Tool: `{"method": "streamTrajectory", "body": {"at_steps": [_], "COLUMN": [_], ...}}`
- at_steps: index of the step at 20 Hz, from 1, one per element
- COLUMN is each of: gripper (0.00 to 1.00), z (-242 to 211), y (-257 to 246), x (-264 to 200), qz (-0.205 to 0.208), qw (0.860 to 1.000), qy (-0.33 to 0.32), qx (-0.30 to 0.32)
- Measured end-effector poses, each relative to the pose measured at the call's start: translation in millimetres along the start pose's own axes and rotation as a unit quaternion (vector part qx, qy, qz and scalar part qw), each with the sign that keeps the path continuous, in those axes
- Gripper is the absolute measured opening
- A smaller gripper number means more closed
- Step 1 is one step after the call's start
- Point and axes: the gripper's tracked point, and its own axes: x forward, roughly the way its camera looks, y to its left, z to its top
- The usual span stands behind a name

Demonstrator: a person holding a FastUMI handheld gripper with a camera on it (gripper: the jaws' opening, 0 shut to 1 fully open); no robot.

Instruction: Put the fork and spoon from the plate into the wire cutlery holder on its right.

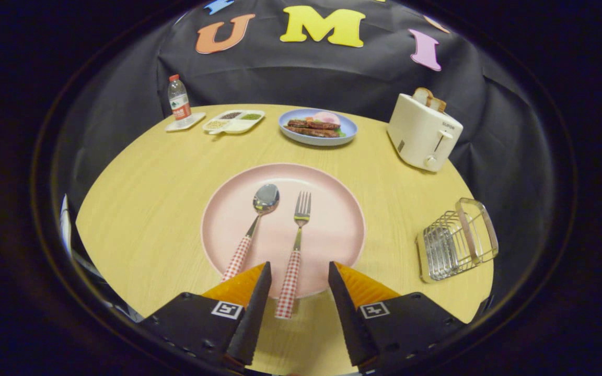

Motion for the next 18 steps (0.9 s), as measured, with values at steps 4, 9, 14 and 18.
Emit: {"method": "streamTrajectory", "body": {"at_steps": [4,9,14,18], "gripper": [0.31,0.07,0.07,0.07], "z": [-6,-4,20,41], "y": [3,-4,-31,-77], "x": [8,8,-29,-81], "qz": [-0.006,-0.009,-0.005,0.003], "qw": [1.000,0.999,0.998,0.995], "qy": [0.021,0.040,0.063,0.100], "qx": [0.002,0.000,0.009,0.016]}}
